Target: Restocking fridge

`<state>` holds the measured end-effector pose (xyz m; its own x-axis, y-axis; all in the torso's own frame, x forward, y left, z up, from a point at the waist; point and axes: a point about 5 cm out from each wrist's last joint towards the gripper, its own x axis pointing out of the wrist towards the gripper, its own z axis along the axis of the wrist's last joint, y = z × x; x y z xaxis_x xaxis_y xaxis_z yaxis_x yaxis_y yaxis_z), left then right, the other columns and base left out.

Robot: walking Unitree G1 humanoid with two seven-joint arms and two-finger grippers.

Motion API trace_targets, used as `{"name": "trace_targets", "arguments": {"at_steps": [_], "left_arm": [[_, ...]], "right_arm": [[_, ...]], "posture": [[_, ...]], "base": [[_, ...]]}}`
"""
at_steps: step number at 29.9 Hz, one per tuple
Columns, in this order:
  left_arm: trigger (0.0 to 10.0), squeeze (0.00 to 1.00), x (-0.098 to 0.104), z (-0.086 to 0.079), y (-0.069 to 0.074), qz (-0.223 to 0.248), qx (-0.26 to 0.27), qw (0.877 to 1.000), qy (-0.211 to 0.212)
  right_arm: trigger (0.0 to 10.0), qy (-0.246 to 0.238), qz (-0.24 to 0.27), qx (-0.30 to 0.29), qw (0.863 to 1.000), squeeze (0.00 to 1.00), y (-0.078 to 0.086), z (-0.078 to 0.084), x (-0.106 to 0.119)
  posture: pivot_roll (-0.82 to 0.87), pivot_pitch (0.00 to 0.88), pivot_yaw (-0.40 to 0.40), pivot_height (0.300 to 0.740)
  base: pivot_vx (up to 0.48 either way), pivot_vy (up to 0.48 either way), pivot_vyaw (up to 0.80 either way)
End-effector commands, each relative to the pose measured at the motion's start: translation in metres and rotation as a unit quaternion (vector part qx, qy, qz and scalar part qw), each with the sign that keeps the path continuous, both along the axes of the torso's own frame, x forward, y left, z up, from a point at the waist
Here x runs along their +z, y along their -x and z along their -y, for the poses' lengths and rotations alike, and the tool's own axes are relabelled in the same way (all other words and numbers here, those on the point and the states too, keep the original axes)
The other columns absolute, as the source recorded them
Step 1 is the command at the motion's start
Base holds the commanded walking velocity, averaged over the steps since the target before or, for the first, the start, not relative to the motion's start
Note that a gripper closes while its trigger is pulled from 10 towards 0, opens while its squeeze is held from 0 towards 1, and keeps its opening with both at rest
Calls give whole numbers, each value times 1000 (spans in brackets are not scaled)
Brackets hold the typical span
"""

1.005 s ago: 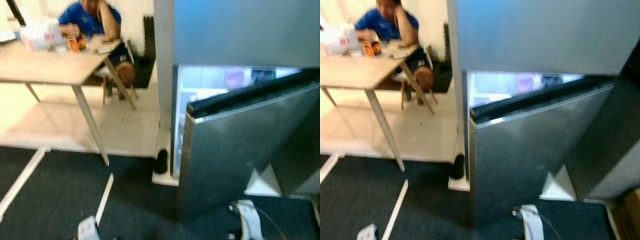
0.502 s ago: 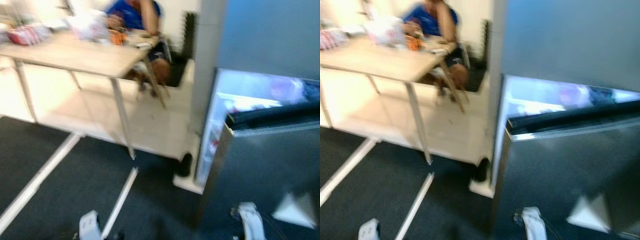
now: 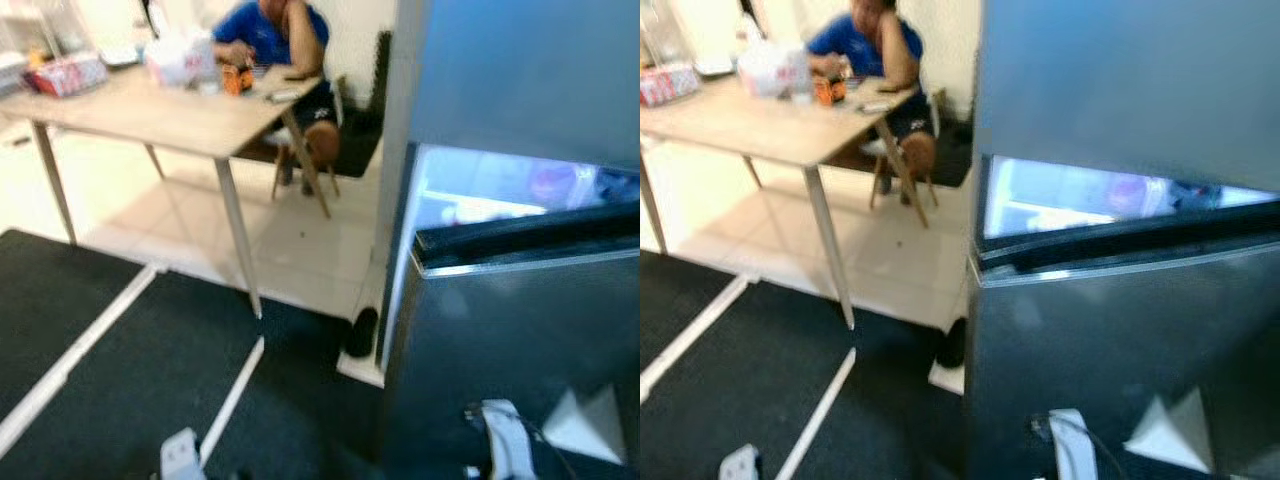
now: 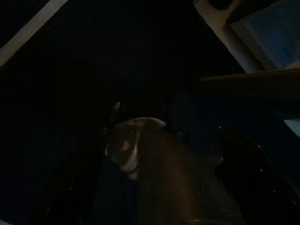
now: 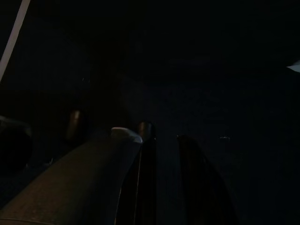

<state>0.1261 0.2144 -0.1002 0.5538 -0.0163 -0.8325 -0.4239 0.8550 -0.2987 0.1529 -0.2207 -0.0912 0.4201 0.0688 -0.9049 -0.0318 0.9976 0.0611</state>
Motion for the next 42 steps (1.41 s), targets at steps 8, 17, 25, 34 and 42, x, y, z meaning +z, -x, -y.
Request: {"name": "trace_targets", "arguments": {"at_steps": [8, 17, 25, 34, 42], "left_arm": [[10000, 0, 0, -1, -1, -1, 6, 1000, -2], [10000, 0, -1, -2, 3, -4, 8, 1000, -2], [10000, 0, 0, -4, 3, -2, 11, 1000, -4], [10000, 0, 0, -5, 4, -1, 13, 1000, -4], [10000, 0, 0, -6, 5, -2, 15, 1000, -4]], "right_arm": [[10000, -40, 82, 31, 995, 0, -43, -13, 19], [10000, -91, 198, 128, 967, 0, -112, -38, 65], [10000, -53, 291, 201, 934, 0, -164, -53, 114], [10000, 5, 449, 164, 878, 0, -225, -66, 201], [10000, 3, 402, 184, 897, 0, -204, -70, 166]], "posture": [[-56, 0, 13, 740], [-48, 0, 14, 740], [-42, 0, 12, 740], [-21, 0, 5, 740], [-19, 0, 4, 740]], "base": [[0, 0, 0], [0, 0, 0], [0, 0, 0], [0, 0, 0], [0, 0, 0]]}}
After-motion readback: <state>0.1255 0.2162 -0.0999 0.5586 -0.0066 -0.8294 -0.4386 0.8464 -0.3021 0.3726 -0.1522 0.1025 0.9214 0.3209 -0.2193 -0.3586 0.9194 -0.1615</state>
